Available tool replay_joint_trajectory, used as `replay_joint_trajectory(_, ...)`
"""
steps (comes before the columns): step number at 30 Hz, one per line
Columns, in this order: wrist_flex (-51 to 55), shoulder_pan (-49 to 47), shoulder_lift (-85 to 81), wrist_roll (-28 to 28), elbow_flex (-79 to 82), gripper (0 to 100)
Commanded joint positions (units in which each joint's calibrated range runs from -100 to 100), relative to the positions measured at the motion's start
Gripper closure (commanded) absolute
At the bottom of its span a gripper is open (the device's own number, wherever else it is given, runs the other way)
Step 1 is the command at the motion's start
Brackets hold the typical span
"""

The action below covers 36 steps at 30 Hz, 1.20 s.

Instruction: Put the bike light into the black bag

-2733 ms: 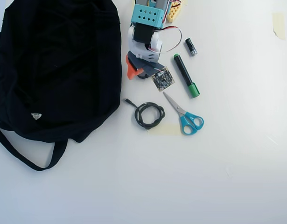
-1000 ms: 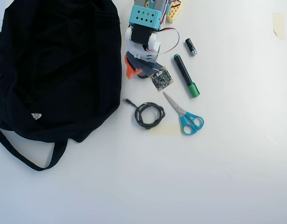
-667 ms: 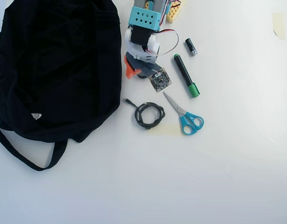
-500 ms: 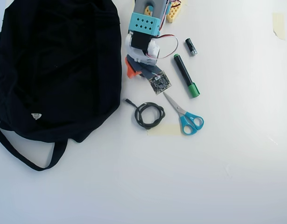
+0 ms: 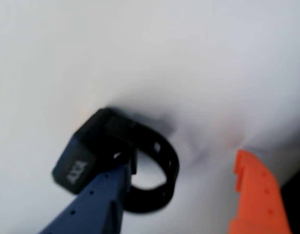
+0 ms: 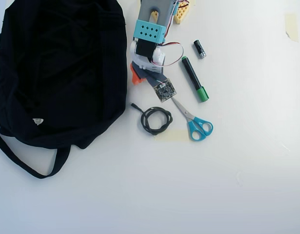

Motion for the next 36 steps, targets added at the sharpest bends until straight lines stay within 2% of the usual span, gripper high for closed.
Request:
replay_joint_trajectory(1, -1.65, 0.13, 0.79, -0.04, -1.44, 74)
replay_joint_trajectory(8, -2.0, 0.21, 0.87, -0.04, -1.44, 76)
replay_joint_trajectory(10, -2.0, 0.13, 0.87, -0.04, -1.44, 80)
replay_joint_trajectory(14, -2.0, -0.24, 0.87, -0.04, -1.44, 97)
replay_joint_trajectory(15, -2.0, -0.31, 0.87, -0.04, -1.44, 99)
replay_joint_trajectory(36, -1.05, -0.91, -0.79, -0.09, -2.61, 98)
